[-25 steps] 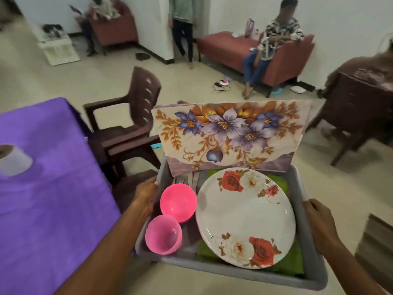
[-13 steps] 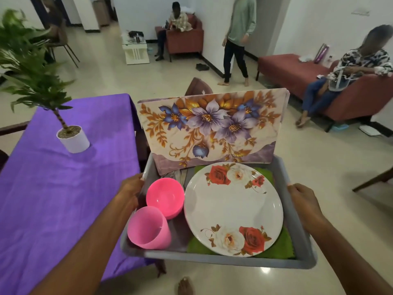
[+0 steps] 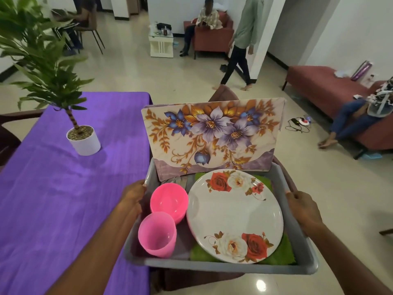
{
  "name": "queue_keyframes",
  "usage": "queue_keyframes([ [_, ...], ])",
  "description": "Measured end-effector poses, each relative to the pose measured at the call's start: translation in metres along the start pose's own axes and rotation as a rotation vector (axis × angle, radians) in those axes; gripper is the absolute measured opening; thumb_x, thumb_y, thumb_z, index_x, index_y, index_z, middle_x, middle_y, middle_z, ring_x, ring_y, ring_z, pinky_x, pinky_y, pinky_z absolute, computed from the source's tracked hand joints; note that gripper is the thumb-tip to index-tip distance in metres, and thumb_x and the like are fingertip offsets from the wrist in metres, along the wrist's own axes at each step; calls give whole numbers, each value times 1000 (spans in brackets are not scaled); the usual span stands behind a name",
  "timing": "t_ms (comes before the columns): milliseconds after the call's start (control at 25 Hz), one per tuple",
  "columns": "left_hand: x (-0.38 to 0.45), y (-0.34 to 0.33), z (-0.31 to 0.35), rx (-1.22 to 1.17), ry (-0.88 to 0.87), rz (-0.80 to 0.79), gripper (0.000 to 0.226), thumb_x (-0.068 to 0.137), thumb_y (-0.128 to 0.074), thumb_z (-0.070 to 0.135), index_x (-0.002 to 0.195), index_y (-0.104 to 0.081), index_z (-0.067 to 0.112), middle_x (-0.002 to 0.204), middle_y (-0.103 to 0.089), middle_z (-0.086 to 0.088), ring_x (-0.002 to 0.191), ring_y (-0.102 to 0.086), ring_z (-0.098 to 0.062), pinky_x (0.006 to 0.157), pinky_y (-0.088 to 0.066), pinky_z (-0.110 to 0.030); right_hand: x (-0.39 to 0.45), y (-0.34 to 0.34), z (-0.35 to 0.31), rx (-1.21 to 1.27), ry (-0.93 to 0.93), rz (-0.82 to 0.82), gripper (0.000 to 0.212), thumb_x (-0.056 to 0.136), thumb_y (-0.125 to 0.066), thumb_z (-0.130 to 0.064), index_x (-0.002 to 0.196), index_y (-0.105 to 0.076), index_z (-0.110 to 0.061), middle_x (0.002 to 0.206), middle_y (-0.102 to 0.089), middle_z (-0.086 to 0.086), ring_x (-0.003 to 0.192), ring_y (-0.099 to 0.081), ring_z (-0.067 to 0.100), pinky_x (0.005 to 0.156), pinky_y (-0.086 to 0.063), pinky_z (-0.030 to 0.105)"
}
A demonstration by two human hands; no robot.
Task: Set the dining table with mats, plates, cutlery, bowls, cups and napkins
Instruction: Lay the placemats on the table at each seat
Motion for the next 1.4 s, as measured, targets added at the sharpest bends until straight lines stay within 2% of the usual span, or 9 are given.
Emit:
queue_keyframes([
  [120,8,-3,-2,-18,-11,35,31,93,-47,-6,101,-74,4,93,-72,-18,72,-63,-29,67,-54,-39,19,-16,-14,-56,17,-25,39,99,-46,-35,90,-67,-2,84,-69,19,72,-65,35,59,-42,33],
  [280,23,-7,-14,-58,-19,91,25,91,-50,-1,93,-75,6,96,-71,-20,77,-63,-29,70,-54,-43,45,-37,-31,-104,68,-70,41,101,-45,-32,69,-55,-7,69,-61,15,57,-53,26,55,-37,30],
  [440,32,-9,-27,-21,3,152,22,71,-57,12,80,-77,9,83,-74,-17,73,-67,-31,71,-59,-54,67,-62,-37,-209,44,-113,38,101,-41,-40,86,-62,-13,89,-65,11,81,-62,35,68,-46,35],
  [640,52,-10,-48,188,15,226,23,62,-51,20,68,-68,6,61,-61,-8,61,-51,-23,56,-42,-40,102,-102,-32,-288,67,-173,39,99,-37,-43,88,-60,-15,92,-65,10,92,-63,37,84,-53,44],
  [800,49,-22,-53,265,13,269,15,63,-43,23,53,-46,12,54,-44,-4,62,-37,-22,60,-30,-40,118,-120,-26,-320,89,-179,37,102,-39,-40,99,-63,-11,98,-67,16,94,-64,39,82,-52,45],
  [1000,83,-16,-83,356,57,317,29,67,-50,29,73,-70,8,70,-71,-13,64,-64,-31,58,-54,-46,137,-140,-25,-320,111,-203,37,102,-44,-37,101,-64,-7,102,-68,22,96,-64,43,76,-49,42],
  [1120,126,1,-124,397,63,296,28,69,-52,25,86,-74,18,78,-75,-12,75,-73,-39,62,-59,-63,145,-144,-24,-317,115,-193,36,102,-44,-38,98,-64,-8,101,-67,23,95,-64,44,77,-47,43],
  [1320,86,-27,-101,406,29,340,21,79,-47,13,71,-64,24,73,-68,-9,62,-52,-23,55,-47,-48,158,-152,-17,-318,112,-196,37,102,-43,-40,98,-63,-9,101,-67,22,94,-64,44,80,-51,47],
  [1400,72,-40,-91,387,26,333,29,79,-49,13,87,-73,27,79,-72,-5,65,-61,-27,61,-53,-46,163,-155,-14,-323,102,-205,37,103,-43,-41,100,-63,-9,103,-66,22,96,-63,44,81,-50,46],
])
Point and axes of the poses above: each hand's wrist, its own x-axis towards the middle knuckle, its own y-axis out of the back of the hand, z = x × y, the point moved 2 cm from there along x, towards the middle knuckle
